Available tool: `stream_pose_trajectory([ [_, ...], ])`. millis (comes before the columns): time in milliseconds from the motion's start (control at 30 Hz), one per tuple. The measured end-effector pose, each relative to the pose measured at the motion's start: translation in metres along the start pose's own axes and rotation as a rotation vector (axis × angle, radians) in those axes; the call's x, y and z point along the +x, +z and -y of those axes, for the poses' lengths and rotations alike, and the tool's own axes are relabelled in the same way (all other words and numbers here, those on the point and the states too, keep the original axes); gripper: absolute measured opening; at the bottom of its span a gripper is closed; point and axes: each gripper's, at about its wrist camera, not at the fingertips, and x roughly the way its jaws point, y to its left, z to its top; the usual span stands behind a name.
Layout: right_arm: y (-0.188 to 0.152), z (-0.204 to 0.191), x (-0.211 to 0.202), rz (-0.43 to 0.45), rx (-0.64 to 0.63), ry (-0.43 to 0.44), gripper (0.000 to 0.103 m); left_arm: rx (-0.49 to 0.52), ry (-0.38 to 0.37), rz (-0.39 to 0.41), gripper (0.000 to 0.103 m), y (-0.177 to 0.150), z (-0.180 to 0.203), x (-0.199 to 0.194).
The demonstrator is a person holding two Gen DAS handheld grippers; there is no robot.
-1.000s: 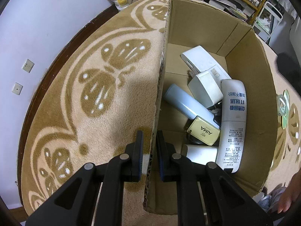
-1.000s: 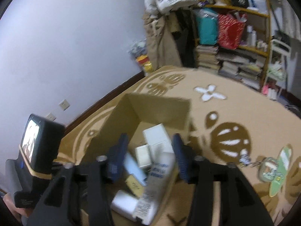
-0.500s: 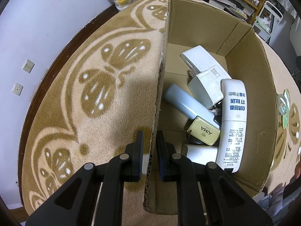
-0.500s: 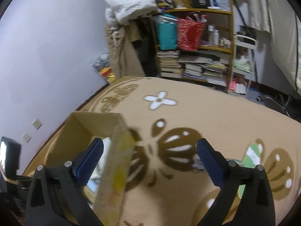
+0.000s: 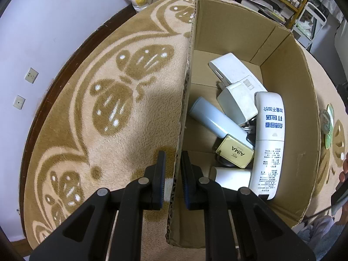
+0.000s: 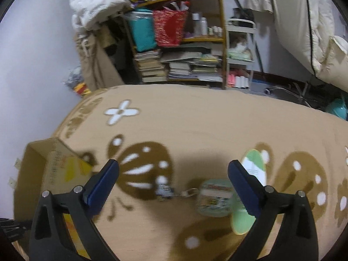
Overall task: Organize rigid objects
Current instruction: 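Move the right gripper to the 'Cheers' tin and grasp it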
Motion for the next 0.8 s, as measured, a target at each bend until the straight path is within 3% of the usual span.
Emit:
stream_pose_trajectory([
  [300, -0.016, 0.044, 0.025, -0.056, 0.114, -0.042, 0.103, 0.000, 0.003, -0.001, 0.014, 0.001, 0.001, 0.001],
  [633, -0.029, 0.039, 0.040, -0.134, 0.095, -0.044, 0.103, -0.003, -0.002, -0.003, 0.014, 0.000, -0.001, 0.001],
  [733, -0.033, 0.039, 0.047, -0.168, 0.099, -0.029, 0.086, 0.000, 0.001, -0.002, 0.014, 0.000, -0.002, 0.001],
  [800, -0.036, 0.040, 0.051, -0.182, 0.105, -0.039, 0.081, -0.001, 0.000, -0.002, 0.014, 0.000, -0.002, 0.001],
])
